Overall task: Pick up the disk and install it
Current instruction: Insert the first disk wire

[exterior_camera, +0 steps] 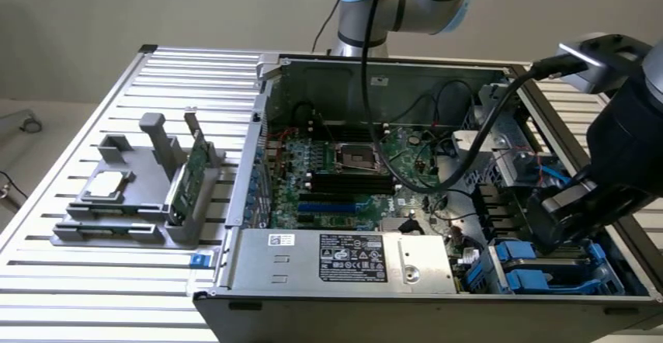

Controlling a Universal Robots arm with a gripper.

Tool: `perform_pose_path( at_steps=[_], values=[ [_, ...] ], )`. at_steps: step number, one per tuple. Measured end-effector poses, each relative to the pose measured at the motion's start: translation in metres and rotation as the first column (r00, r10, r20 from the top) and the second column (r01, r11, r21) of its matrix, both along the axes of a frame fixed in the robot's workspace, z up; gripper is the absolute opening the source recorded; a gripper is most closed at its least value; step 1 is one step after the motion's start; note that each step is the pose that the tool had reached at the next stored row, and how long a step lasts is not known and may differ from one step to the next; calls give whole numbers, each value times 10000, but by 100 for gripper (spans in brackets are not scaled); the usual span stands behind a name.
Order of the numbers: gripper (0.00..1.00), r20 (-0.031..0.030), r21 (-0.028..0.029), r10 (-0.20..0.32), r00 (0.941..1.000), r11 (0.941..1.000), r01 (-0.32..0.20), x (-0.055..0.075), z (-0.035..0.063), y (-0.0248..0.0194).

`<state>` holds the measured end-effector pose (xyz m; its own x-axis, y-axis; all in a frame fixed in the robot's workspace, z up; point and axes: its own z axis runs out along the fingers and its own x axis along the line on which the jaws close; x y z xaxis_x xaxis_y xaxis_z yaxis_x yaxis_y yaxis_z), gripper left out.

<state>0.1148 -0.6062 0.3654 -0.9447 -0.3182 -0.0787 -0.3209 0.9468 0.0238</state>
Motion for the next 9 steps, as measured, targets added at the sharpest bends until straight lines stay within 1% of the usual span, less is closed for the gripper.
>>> perform_pose_path(
  at_steps=[3,5,9],
  values=[
    [42,0,1,-541,9985,9985,541,0,-1,0],
    [42,0,0,-900,9959,9959,900,0,-1,0],
    [42,0,0,-1630,9866,9866,1630,0,-1,0]
  ],
)
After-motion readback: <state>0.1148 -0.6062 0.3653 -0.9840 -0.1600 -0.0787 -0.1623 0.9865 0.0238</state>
